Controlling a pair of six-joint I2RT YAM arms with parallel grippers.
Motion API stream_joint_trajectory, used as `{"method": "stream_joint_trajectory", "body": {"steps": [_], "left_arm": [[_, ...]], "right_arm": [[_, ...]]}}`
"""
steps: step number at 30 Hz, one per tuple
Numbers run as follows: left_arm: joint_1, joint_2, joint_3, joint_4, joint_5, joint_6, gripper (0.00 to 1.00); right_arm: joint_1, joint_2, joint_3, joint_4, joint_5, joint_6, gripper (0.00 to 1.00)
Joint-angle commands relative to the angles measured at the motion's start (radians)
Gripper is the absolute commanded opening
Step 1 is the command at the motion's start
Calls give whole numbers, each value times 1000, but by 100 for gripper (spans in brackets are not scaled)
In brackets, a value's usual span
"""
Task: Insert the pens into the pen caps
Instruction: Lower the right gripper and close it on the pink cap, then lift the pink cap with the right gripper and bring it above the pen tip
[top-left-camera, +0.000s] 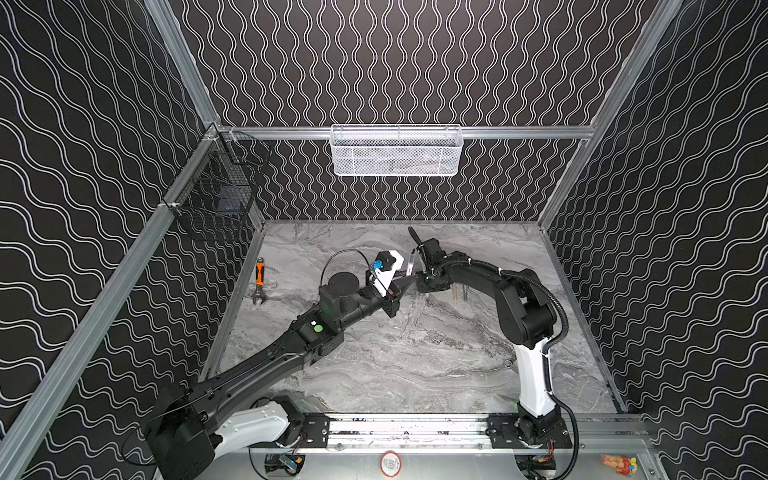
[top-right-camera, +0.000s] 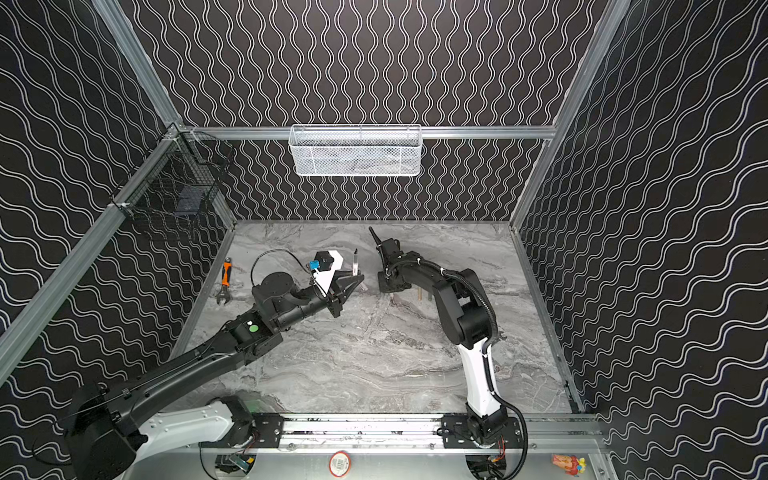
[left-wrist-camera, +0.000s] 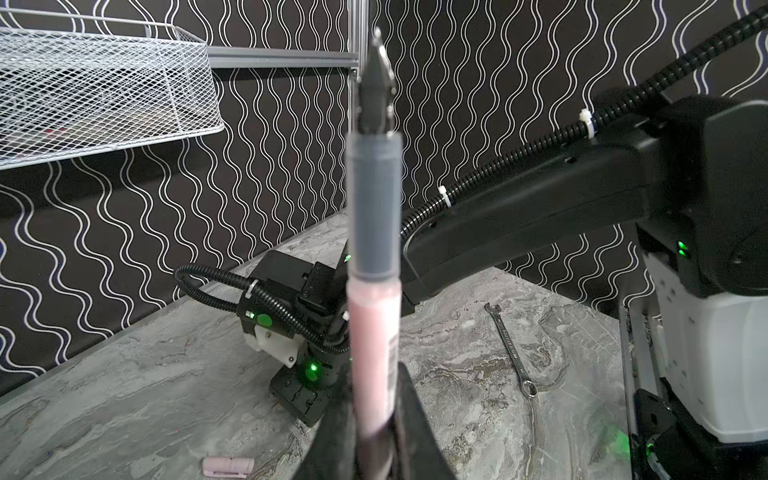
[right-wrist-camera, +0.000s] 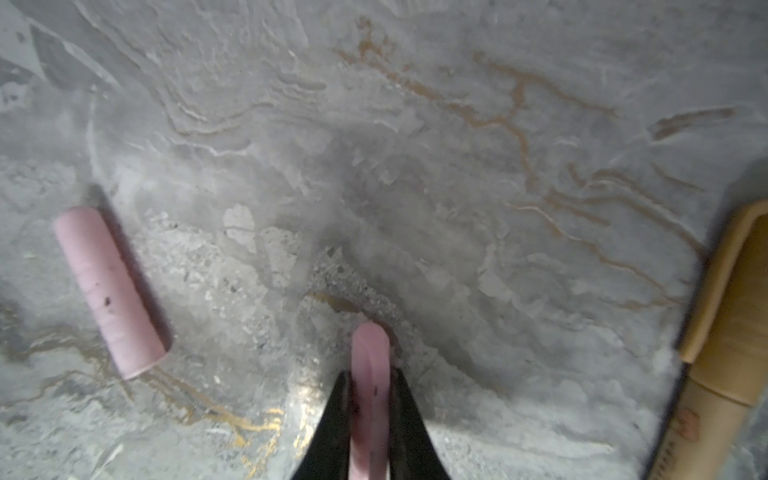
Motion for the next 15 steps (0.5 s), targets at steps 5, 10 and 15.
{"method": "stream_joint_trajectory", "body": {"steps": [5,10,15], "left_arm": [[1,0,5,10,-6,13,9],[0,-7,-4,22,-34,14,9],[0,-16,-13,33,-57,14,9]], "right_arm": [[9,-22,-18,-89,1,23,12],[3,-182,-120,57,-35,49,10],[-3,-401,-301,288,-33,70,10]]}}
